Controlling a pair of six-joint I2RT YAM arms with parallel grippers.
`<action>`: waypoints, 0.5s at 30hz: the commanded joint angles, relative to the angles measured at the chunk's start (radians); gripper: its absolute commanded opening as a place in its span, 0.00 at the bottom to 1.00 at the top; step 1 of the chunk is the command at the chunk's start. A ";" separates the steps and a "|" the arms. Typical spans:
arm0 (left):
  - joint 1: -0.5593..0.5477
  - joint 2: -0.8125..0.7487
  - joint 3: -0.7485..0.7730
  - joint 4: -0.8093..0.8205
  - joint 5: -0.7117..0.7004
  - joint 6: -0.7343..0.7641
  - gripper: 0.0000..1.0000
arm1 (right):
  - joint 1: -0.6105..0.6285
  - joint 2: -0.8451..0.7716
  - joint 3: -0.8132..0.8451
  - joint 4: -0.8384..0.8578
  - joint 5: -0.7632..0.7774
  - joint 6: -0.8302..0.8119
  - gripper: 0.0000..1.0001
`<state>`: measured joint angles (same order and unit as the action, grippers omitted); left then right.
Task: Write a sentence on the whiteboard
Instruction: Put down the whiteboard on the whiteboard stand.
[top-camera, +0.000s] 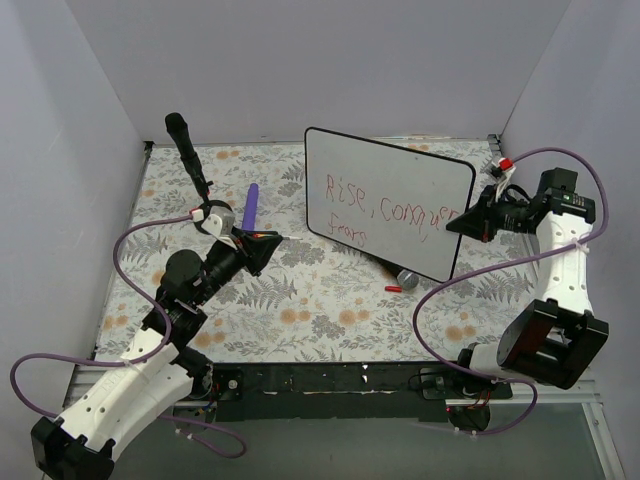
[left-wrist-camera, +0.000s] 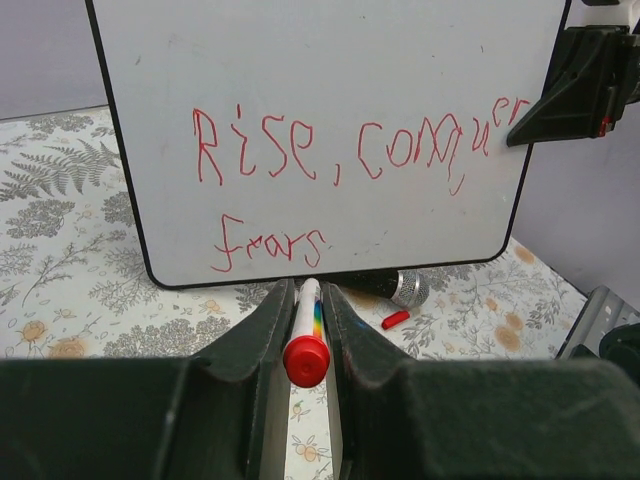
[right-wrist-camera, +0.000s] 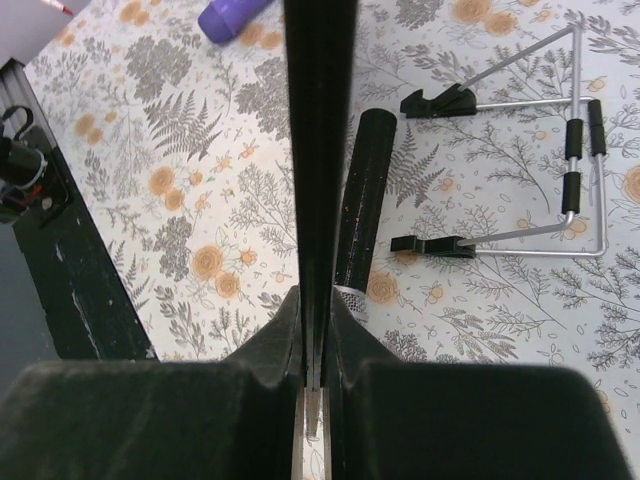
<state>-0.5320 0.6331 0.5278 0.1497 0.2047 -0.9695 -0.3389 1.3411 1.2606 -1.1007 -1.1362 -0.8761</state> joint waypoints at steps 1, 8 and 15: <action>0.004 -0.012 -0.009 -0.002 -0.014 -0.017 0.00 | -0.006 -0.060 0.062 0.286 -0.160 0.280 0.01; 0.003 0.008 -0.005 0.010 -0.008 -0.031 0.00 | 0.000 -0.076 0.049 0.645 -0.152 0.626 0.01; 0.004 0.014 0.000 0.007 -0.011 -0.037 0.00 | 0.024 -0.080 -0.003 1.045 -0.128 0.963 0.01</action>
<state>-0.5320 0.6518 0.5278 0.1501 0.2020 -1.0031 -0.3275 1.3106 1.2484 -0.4503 -1.1202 -0.1783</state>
